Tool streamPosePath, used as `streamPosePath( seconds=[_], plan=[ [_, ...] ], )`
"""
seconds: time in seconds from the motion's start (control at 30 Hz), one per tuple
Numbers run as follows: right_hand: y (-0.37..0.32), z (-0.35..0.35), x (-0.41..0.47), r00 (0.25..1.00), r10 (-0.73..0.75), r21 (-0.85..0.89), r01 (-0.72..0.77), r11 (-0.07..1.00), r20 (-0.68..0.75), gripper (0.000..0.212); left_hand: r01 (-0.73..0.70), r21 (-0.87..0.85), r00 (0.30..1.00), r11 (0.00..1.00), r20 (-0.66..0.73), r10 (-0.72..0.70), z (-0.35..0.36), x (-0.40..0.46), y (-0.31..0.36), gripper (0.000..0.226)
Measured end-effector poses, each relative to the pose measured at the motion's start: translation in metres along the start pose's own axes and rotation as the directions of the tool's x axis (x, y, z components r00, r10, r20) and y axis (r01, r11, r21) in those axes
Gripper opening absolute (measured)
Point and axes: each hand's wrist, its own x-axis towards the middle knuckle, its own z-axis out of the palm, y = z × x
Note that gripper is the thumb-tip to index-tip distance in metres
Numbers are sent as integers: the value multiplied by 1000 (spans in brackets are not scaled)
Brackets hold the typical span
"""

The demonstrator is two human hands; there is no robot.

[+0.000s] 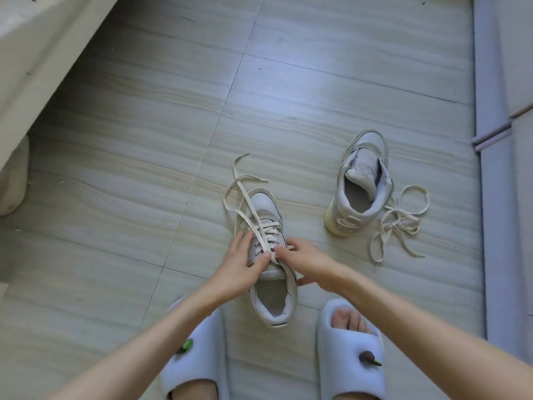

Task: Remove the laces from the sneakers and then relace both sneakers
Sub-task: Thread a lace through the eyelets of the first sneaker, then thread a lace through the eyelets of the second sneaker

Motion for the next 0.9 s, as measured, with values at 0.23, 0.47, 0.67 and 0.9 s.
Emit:
streamPosePath(
  seconds=[0.23, 0.47, 0.67, 0.9],
  plan=[
    [-30, 8, 17, 998, -16, 297, -3, 955, 59, 30, 65, 63, 997, 996, 34, -68, -28, 19, 4, 83],
    [-75, 3, 36, 981, -188, 715, 93, 693, 55, 22, -38, 180, 998, 983, -46, 47, -85, 70, 14, 73],
    [-53, -52, 14, 824, -317, 439, 529, 727, -469, 21, -258, 437, 859, 862, -305, 411, -65, 51, 49, 48],
    [51, -116, -3, 644, -549, -662, 87, 745, -533, 36, -582, 563, 787, 586, 211, 579, 22, 43, 101, 54]
  ],
)
